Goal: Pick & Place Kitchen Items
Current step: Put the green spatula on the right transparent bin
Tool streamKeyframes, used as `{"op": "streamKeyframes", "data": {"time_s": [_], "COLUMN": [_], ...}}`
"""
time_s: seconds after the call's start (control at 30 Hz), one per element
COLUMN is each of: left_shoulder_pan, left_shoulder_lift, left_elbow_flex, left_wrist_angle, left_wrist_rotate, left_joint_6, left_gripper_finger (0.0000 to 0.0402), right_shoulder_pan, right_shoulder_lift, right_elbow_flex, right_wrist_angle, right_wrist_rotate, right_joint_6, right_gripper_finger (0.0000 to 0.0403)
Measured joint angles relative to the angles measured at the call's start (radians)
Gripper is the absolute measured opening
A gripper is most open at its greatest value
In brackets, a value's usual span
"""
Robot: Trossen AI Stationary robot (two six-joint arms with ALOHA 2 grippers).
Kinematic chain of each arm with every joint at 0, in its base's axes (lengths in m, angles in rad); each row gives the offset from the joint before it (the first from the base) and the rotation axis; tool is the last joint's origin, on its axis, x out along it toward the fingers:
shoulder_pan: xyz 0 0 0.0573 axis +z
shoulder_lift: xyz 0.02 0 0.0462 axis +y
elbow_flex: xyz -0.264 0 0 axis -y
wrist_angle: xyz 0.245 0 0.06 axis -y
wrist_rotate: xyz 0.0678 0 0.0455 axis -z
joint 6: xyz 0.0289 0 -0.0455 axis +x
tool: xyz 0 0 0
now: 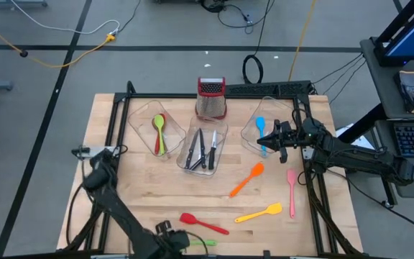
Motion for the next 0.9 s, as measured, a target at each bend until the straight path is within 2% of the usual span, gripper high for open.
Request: {"op": "streamKeyframes", "data": {"time_s": [0.13,0.23,0.77,0.9], "left_shoulder_pan": [-0.015,-0.027,-0.044,-0.044], "left_shoulder_lift": [0.097,0.108,0.107,0.107], "left_elbow_flex": [0.128,0.140,0.140,0.140], "left_wrist_angle": [-0.172,-0.233,-0.200,-0.200], "left_wrist_rotate": [0.054,0.063,0.037,0.037], "left_joint_6": [-0.040,-0.092,-0.090,-0.067], "left_gripper_finger": [0.0200,0.0200,0.0201,0.0228], "right_shoulder_pan": [0.000,0.000,0.000,0.000], "right_shoulder_lift": [0.000,0.000,0.000,0.000], "right_elbow_flex": [0.000,0.000,0.000,0.000], "right_wrist_angle": [0.001,0.001,0.001,0.001], "right_wrist_rotate": [0.000,0.000,0.000,0.000], "right_joint_6": [0.002,0.009,0.009,0.009], "right_gripper_finger": [0.0018,0.0018,0.0018,0.0018]}}
